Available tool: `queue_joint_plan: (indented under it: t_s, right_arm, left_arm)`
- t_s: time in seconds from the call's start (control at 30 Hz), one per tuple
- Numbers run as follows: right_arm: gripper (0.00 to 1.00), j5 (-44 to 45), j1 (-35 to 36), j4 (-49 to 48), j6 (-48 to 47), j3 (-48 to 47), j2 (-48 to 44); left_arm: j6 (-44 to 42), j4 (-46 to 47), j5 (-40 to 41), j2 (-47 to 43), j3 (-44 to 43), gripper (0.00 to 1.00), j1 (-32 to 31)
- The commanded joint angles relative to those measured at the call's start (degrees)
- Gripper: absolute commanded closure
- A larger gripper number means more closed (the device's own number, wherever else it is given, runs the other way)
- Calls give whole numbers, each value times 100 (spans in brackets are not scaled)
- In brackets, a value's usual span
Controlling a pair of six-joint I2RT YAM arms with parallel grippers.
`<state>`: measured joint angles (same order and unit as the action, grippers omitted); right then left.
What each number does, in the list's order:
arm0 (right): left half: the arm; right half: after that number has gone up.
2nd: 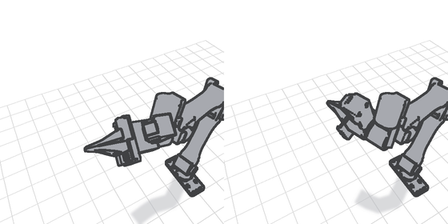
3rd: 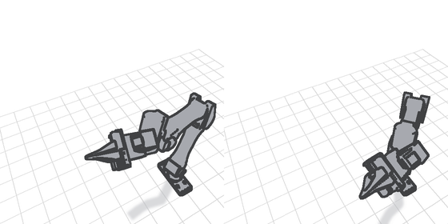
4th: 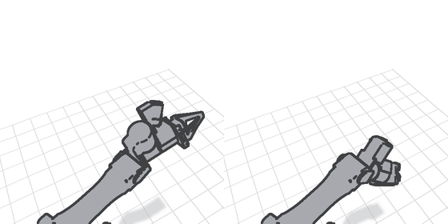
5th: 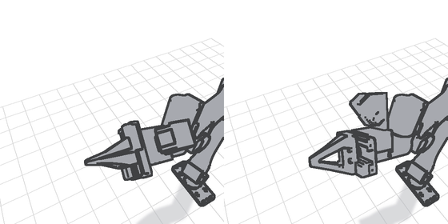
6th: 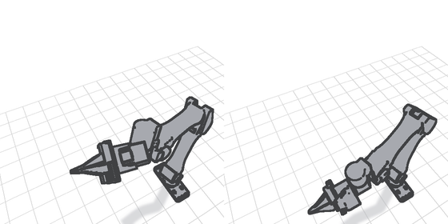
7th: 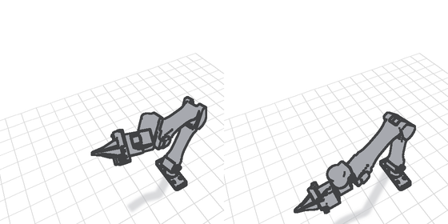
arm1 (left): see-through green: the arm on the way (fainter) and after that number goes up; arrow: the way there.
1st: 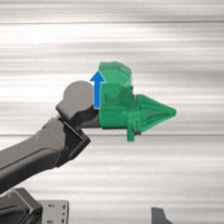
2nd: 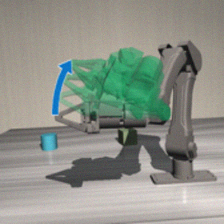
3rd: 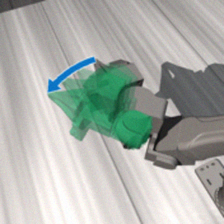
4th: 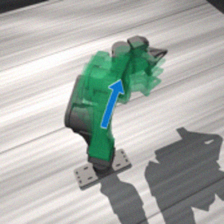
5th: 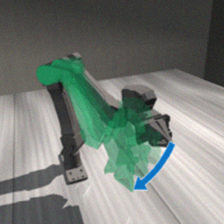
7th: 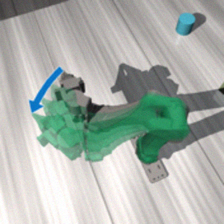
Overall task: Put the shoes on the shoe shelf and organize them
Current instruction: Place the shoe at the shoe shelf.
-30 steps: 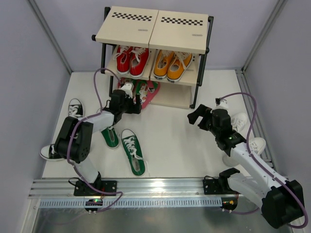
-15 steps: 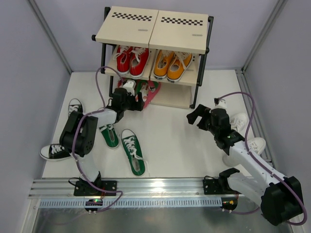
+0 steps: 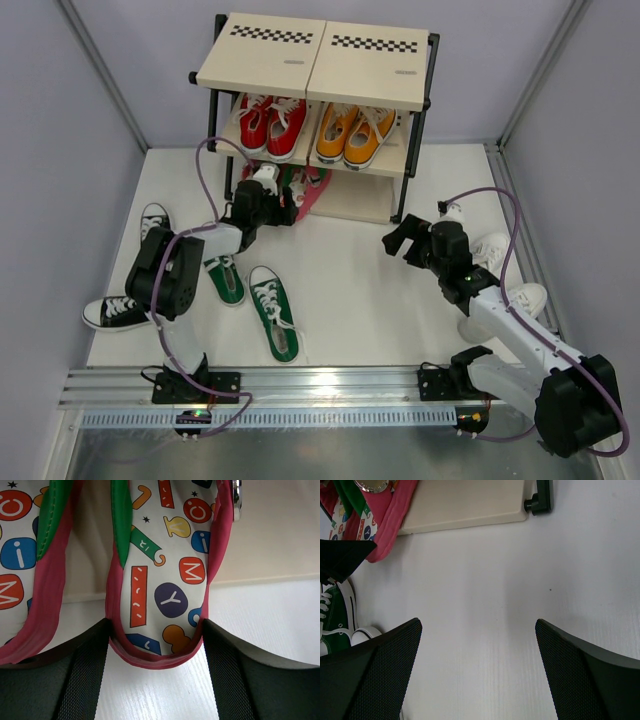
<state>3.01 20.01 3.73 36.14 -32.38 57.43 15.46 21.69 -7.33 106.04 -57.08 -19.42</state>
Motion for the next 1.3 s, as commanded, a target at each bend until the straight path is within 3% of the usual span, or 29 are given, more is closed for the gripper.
queue_joint_plan:
  t_s: [0.0, 0.47, 1.1, 1.27]
  right_arm:
    - [1, 33, -32, -320, 25, -269, 23]
    - [1, 42, -23, -285, 60, -242, 14]
    - [1, 33, -23, -215, 69, -295, 67]
    - [0, 51, -23, -188, 51, -295, 23]
  left_arm:
    - [352, 283, 512, 75, 74, 45, -27]
    - [721, 37, 2323, -276, 320, 45, -27]
    - [844, 107, 2474, 215, -207, 44, -255]
    - [871, 72, 2359, 181, -198, 37, -255]
